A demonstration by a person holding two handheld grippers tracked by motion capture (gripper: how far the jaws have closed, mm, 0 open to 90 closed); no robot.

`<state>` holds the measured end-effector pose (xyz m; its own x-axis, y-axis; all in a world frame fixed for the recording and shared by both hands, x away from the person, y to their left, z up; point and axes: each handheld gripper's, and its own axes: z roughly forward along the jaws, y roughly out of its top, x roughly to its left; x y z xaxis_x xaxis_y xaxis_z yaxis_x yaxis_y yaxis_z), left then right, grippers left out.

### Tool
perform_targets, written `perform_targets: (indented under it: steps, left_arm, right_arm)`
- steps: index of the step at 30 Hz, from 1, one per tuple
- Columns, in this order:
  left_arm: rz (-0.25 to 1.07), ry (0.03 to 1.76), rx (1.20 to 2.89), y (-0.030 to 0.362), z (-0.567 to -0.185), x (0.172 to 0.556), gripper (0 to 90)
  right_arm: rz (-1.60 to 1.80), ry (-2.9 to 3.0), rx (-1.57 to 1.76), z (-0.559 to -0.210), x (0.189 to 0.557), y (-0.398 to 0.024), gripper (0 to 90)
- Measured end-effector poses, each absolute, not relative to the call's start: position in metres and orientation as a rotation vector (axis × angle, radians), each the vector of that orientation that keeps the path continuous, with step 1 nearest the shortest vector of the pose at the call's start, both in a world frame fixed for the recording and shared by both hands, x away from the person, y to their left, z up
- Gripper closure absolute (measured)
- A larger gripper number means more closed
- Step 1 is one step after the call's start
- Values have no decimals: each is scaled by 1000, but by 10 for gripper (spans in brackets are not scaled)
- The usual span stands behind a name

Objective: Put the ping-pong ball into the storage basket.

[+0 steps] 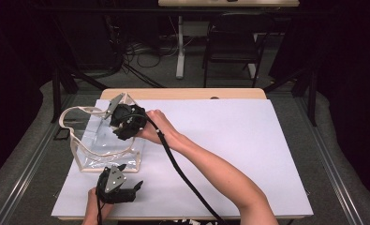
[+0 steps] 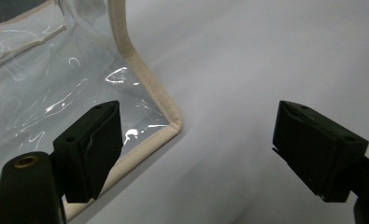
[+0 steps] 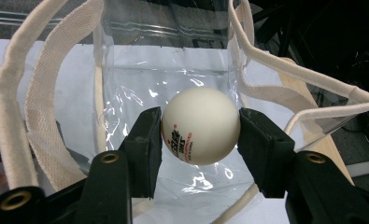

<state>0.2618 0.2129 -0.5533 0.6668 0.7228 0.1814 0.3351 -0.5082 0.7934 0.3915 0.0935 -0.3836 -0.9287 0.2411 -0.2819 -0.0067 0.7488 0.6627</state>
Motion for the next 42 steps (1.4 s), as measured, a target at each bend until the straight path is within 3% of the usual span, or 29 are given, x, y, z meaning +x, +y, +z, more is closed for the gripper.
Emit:
perform_targets:
  steps: [42]
  left_arm:
    - [648, 817, 2120, 212, -554, 262, 164]
  right_arm:
    - [854, 2694, 161, -394, 393, 104, 475]
